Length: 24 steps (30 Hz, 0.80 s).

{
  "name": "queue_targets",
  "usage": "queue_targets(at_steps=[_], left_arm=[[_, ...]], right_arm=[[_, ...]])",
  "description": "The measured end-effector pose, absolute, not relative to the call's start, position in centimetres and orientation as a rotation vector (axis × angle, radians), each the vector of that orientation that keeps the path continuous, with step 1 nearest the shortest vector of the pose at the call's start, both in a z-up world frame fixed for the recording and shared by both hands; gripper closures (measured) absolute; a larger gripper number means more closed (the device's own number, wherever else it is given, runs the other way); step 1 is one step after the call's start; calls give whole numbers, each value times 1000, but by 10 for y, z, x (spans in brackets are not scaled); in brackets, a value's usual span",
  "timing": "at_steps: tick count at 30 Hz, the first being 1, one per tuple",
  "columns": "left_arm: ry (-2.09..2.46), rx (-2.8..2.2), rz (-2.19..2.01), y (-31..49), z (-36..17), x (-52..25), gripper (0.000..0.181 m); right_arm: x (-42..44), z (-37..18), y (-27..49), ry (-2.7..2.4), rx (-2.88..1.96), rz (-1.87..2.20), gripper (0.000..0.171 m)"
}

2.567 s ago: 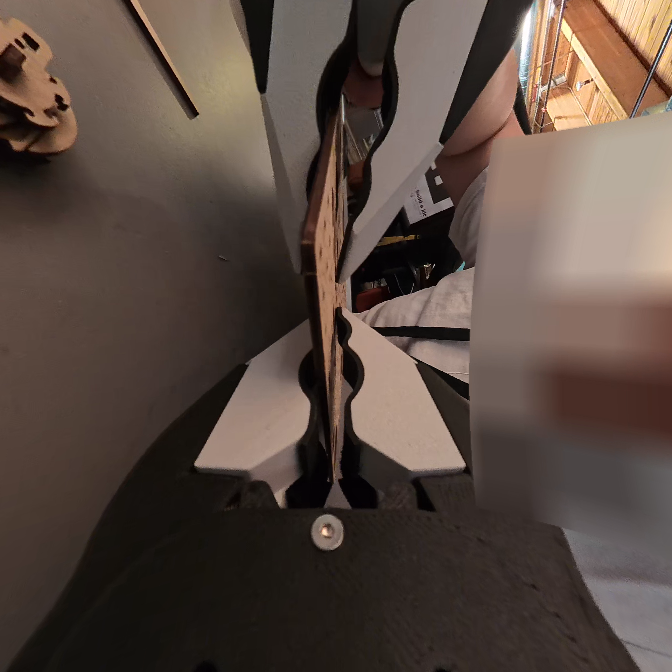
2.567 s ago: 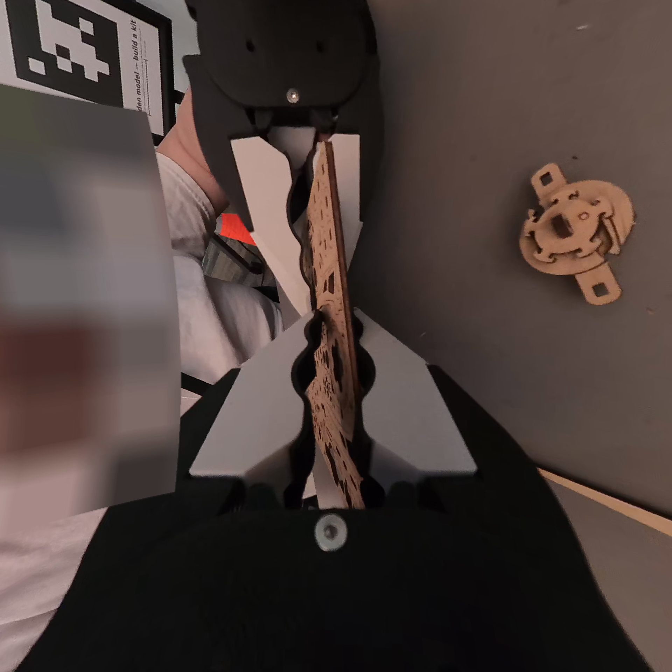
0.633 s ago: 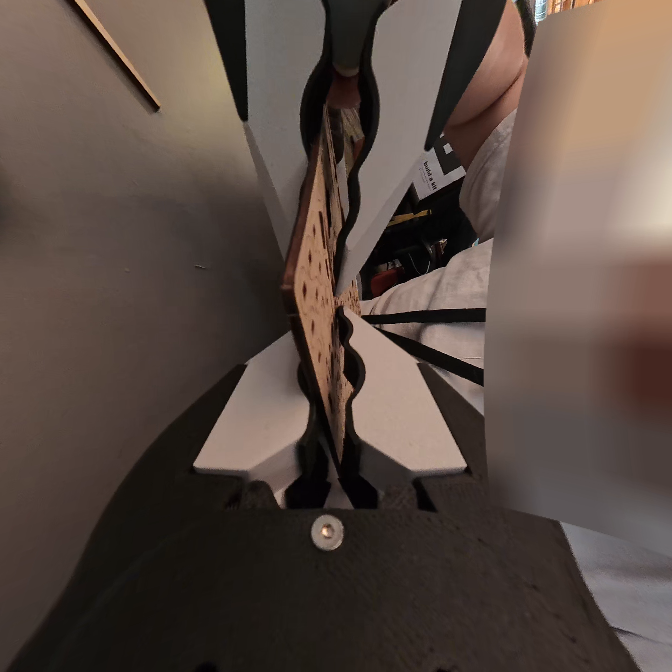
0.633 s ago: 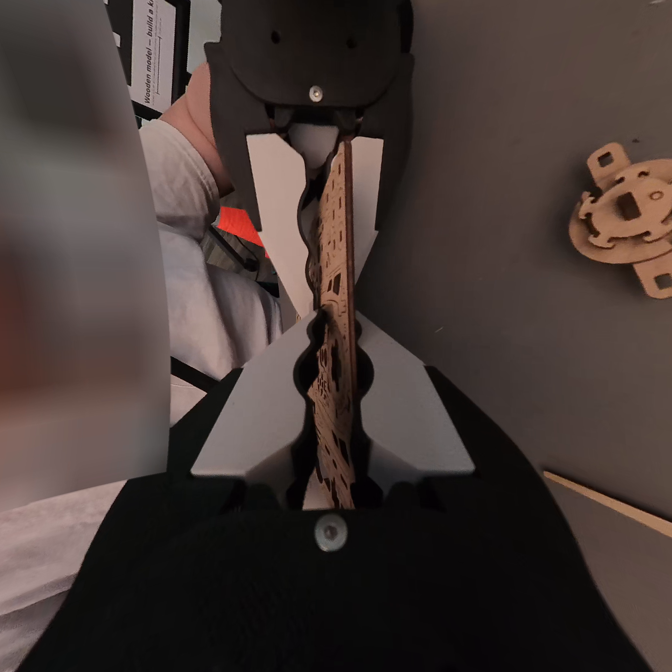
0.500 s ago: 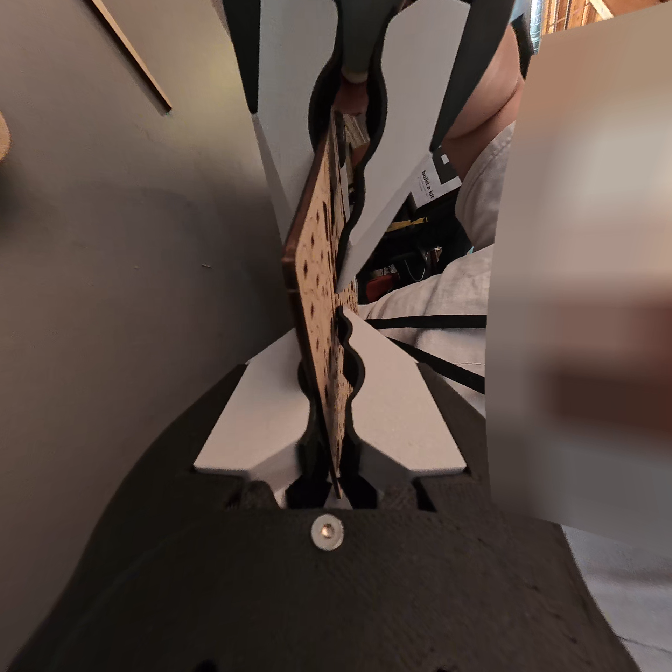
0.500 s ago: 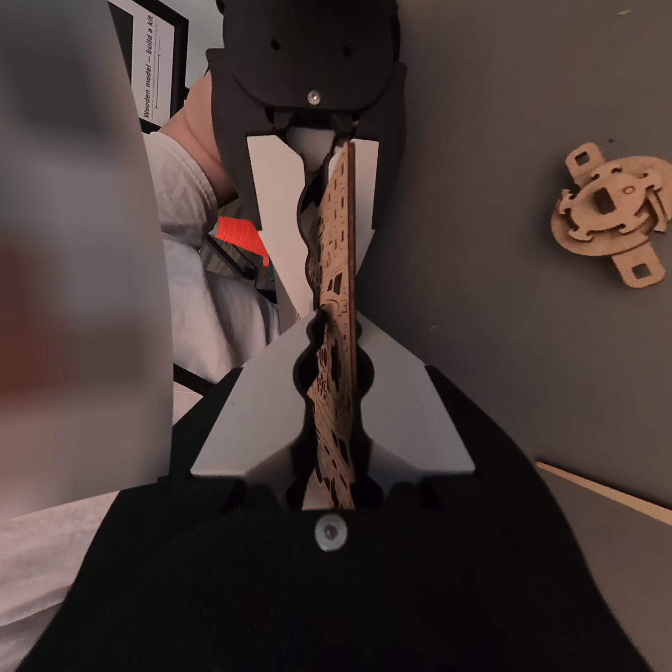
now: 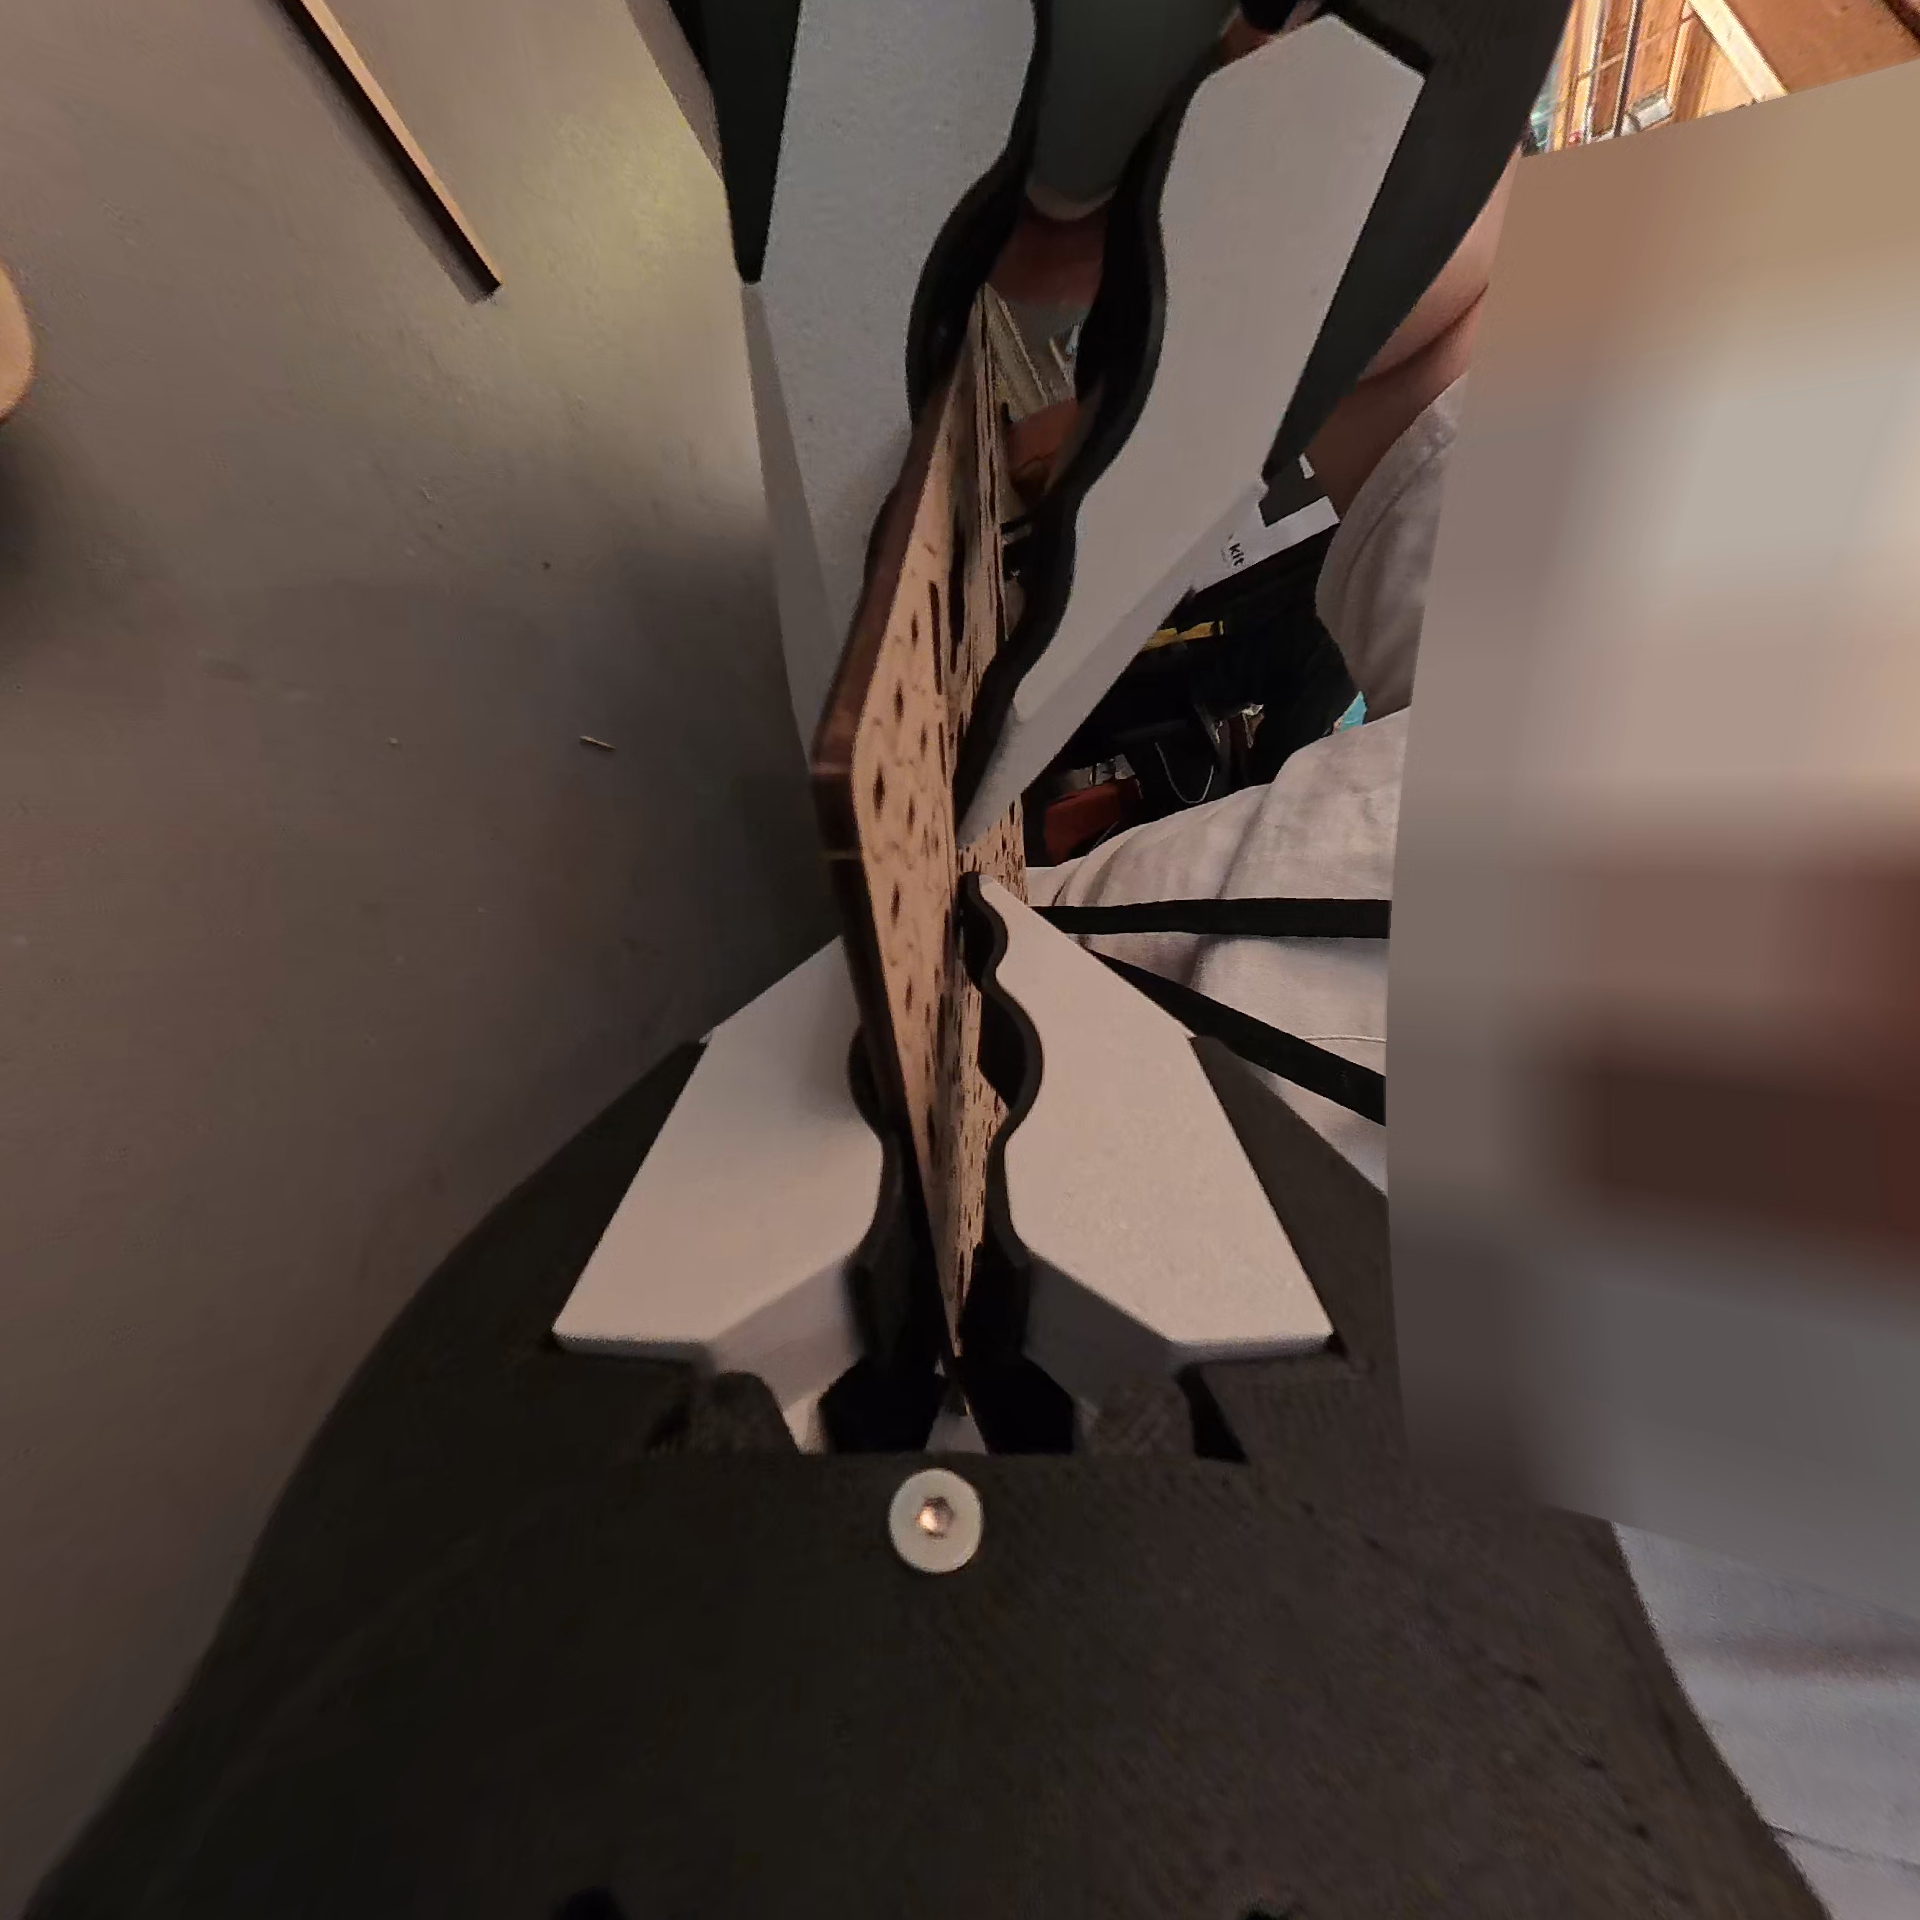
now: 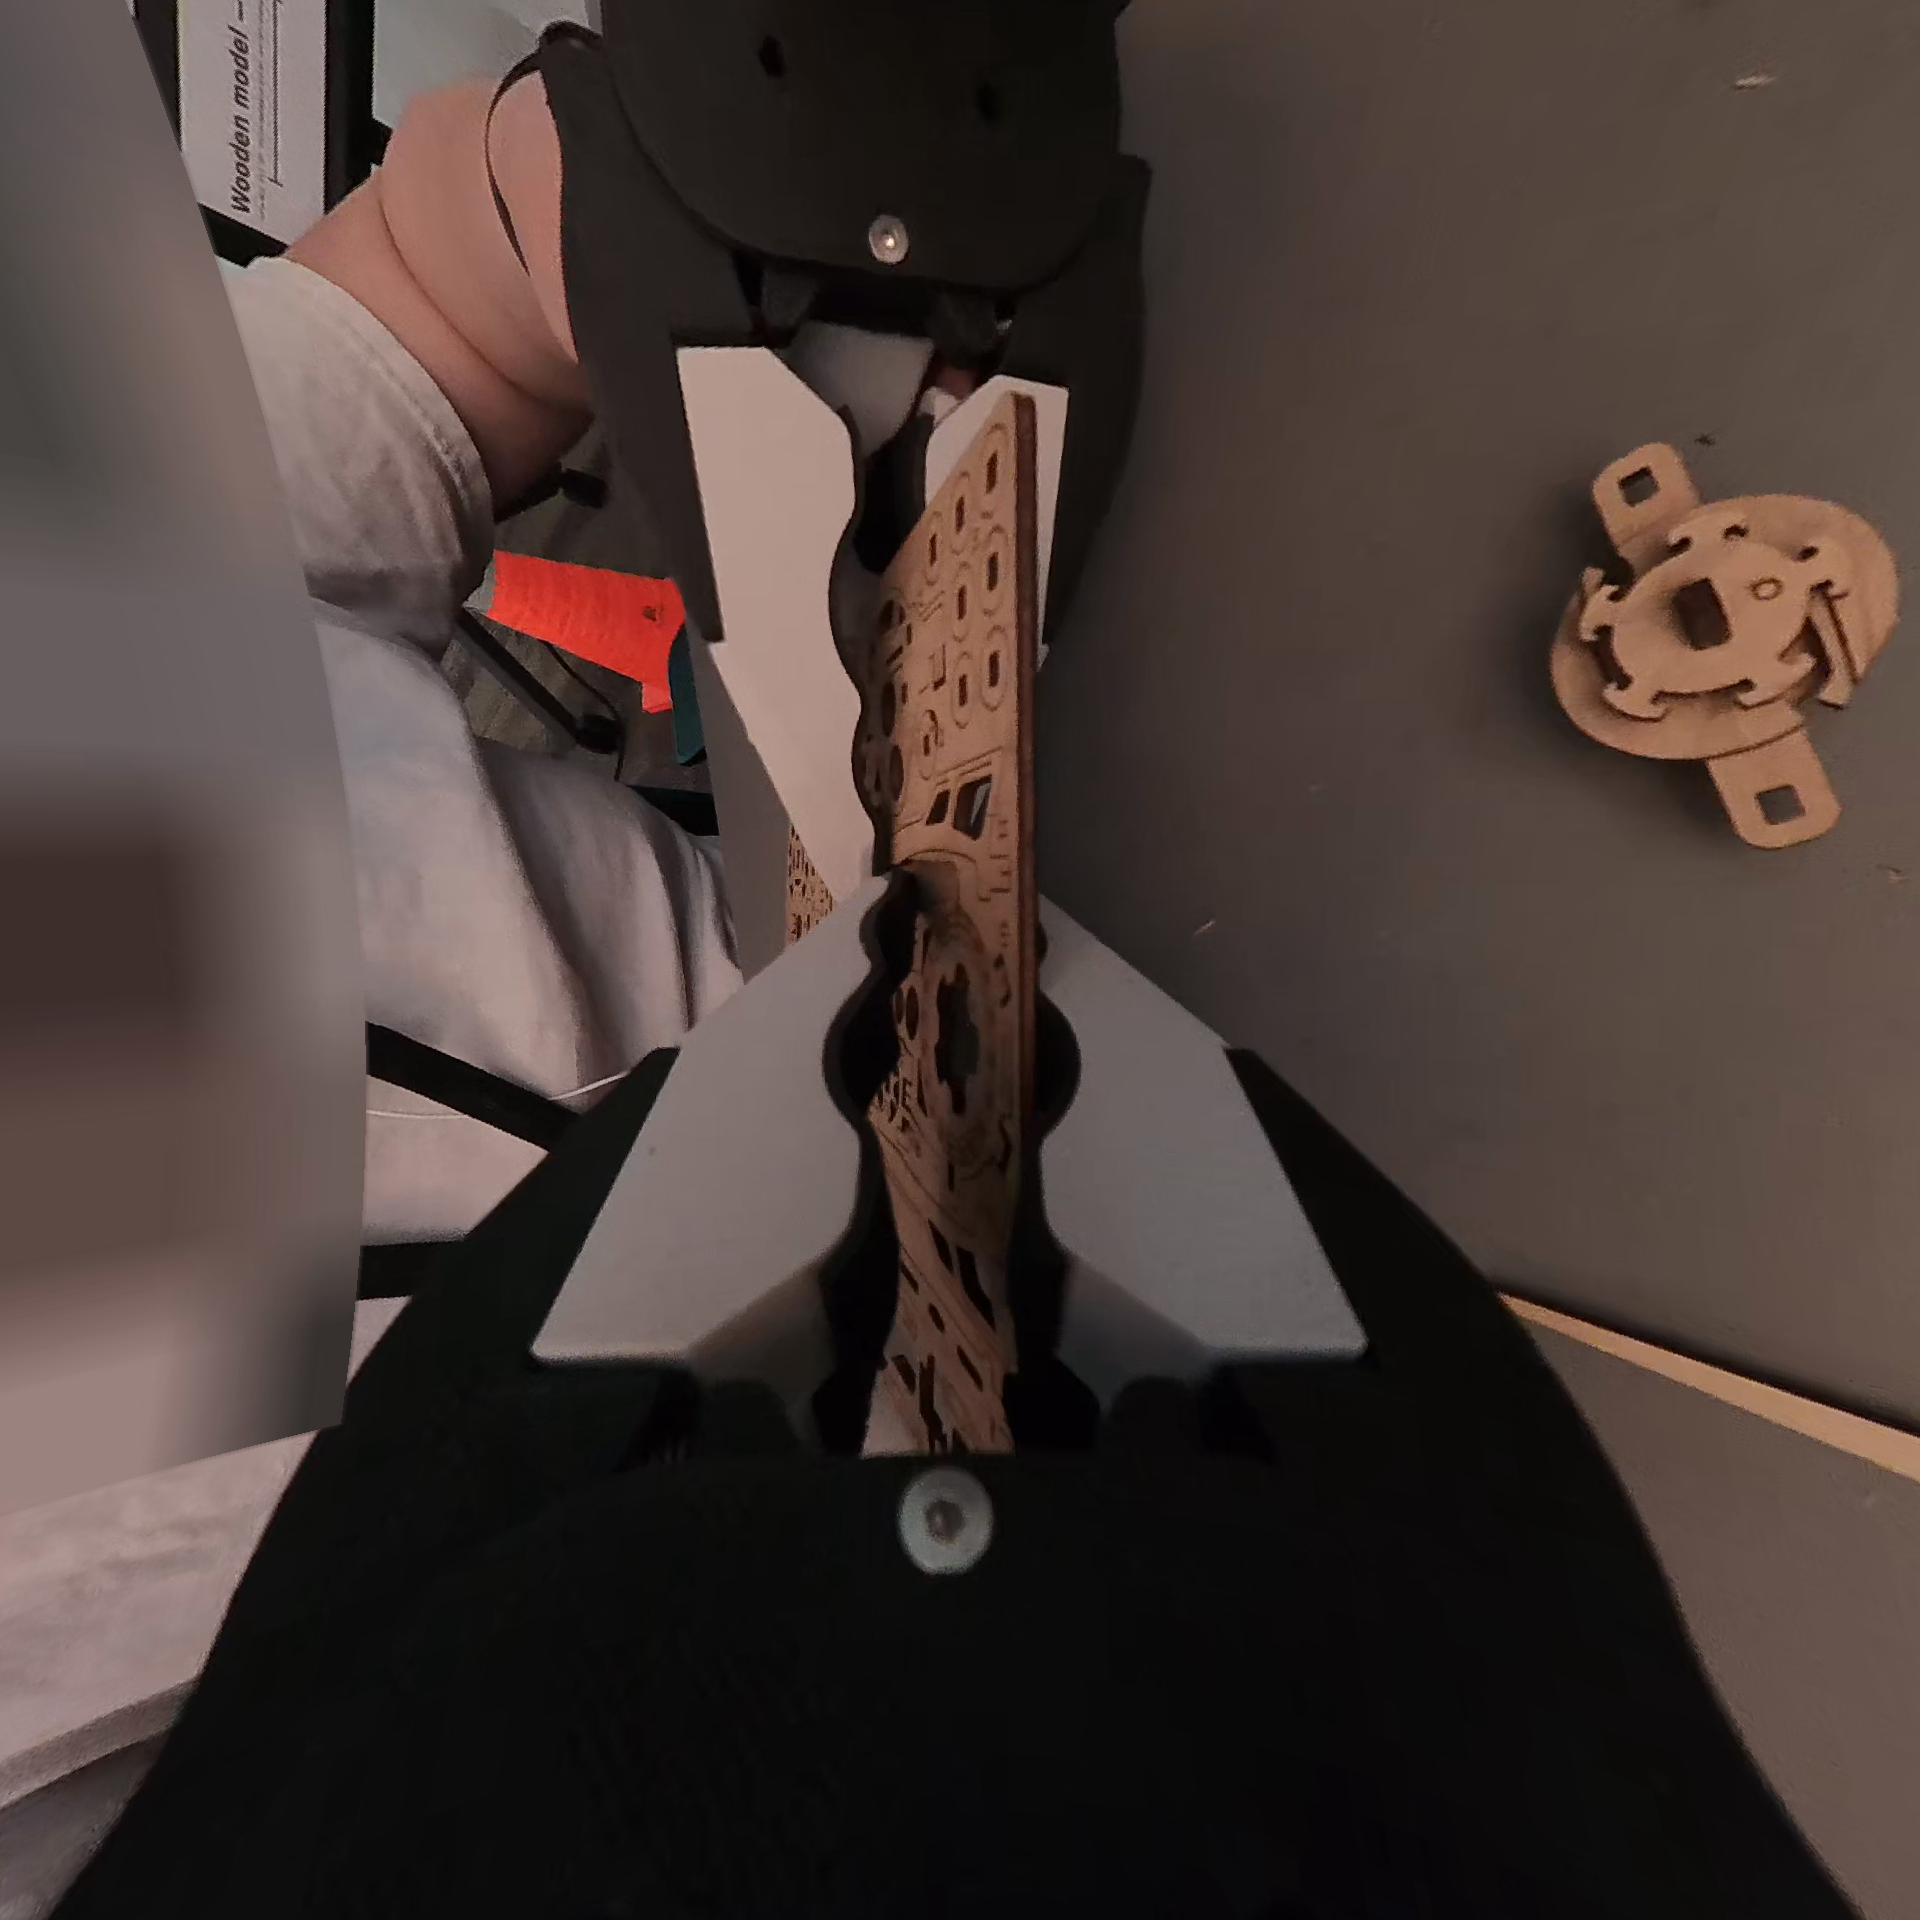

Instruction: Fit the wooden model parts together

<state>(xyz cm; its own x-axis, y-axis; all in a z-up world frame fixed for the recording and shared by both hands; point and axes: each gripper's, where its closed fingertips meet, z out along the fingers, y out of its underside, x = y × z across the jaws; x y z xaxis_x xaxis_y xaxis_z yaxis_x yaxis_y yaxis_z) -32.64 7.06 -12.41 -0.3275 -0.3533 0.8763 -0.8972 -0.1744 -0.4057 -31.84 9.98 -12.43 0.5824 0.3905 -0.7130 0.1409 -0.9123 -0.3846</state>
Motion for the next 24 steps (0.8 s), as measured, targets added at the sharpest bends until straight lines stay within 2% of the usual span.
queue_targets(at_steps=[10,12,17,19,21,24], left_arm=[[-1532,1446,1594,78,-116,-319,179],[-1540,1463,1610,80,-116,-318,179],[-1547,1537,1644,83,-117,-313,179],[-1548,1574,1680,85,-115,-311,179],[-1533,1596,1729,86,-110,-309,179],[-1540,1655,1780,90,-108,-305,179]], right_arm=[[-308,-117,110,-402,-2412,1168,147],[-303,-114,113,-414,-2399,1076,135],[-281,-92,130,-292,-2333,837,119],[-263,-85,131,-143,-2306,711,98],[-236,-89,125,-4,-2287,527,64],[-226,-99,112,208,-2232,530,42]])
